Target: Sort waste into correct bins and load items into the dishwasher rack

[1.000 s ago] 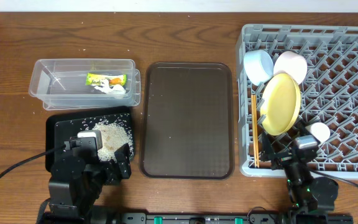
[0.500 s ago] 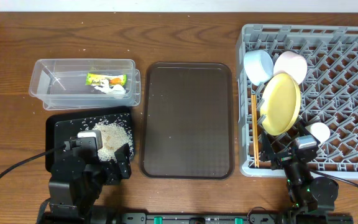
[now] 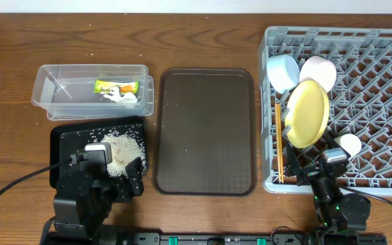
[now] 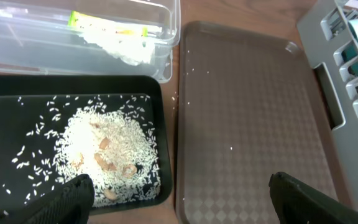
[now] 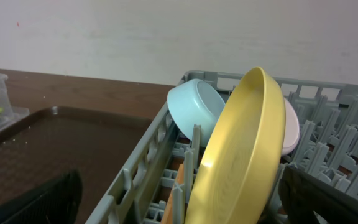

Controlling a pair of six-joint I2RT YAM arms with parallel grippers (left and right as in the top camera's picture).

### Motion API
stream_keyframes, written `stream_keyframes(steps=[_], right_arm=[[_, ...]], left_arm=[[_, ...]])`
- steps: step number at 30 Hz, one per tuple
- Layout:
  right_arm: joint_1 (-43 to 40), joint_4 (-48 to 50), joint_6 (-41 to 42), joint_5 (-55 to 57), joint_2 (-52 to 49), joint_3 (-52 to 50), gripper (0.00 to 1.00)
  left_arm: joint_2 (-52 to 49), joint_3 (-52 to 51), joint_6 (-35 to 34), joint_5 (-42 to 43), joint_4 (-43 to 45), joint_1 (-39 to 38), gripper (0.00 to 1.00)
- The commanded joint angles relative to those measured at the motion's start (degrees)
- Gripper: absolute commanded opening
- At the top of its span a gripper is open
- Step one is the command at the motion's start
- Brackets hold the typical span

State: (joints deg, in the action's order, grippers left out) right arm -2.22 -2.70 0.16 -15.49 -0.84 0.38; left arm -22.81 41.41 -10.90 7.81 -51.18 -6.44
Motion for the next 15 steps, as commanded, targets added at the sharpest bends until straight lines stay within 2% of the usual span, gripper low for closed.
stream_keyframes(steps=[1,7,15], right_arm=[[1.11,-0.24,-0.02,-0.22,0.46,-0.07,0.99],[1.11,-0.24,-0.02,-0.22,0.46,-0.07,0.99],[1.11,-0.24,-0.02,-0.22,0.46,-0.07,0.99]], left_arm=[[0.07,-0.28,-0.04,-1.01,-0.50,0.11,0.93],[2.82,-7.15,-0.11,-5.05,6.69,1.90,0.93],[14.69,-27.54,-0.76,-4.22,32.44,4.66,0.93]])
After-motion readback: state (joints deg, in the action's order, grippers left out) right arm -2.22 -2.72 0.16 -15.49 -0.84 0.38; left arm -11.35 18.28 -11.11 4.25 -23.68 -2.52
